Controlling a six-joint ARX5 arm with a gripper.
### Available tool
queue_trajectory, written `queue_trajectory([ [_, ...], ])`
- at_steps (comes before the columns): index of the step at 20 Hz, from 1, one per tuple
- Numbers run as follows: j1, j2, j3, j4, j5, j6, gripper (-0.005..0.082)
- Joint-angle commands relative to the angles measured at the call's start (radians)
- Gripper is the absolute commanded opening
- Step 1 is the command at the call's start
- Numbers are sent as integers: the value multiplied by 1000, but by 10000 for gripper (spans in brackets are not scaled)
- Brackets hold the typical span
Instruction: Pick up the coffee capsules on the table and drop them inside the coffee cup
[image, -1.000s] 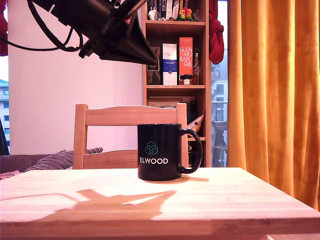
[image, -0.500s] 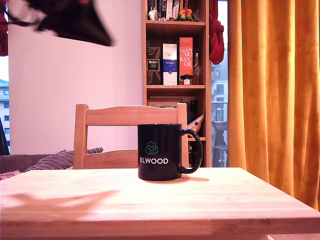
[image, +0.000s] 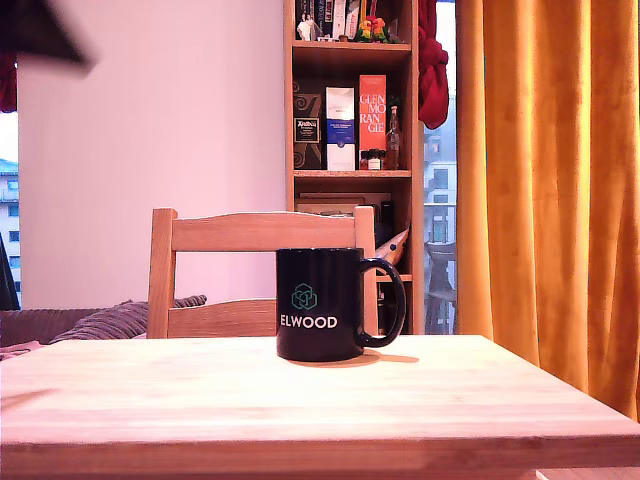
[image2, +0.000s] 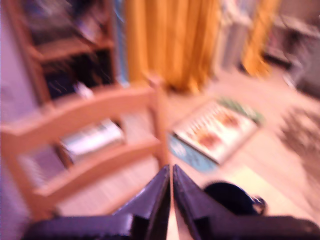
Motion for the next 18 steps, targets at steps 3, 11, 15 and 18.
queue_trajectory([
  [3, 55, -153, -126, 44, -1, -54, -19],
  [11, 99, -422, -297, 17, -26, -134, -19],
  [15, 99, -537, -302, -67, -45, -136, -19],
  [18, 99, -618, -302, -118, -53, -142, -19],
])
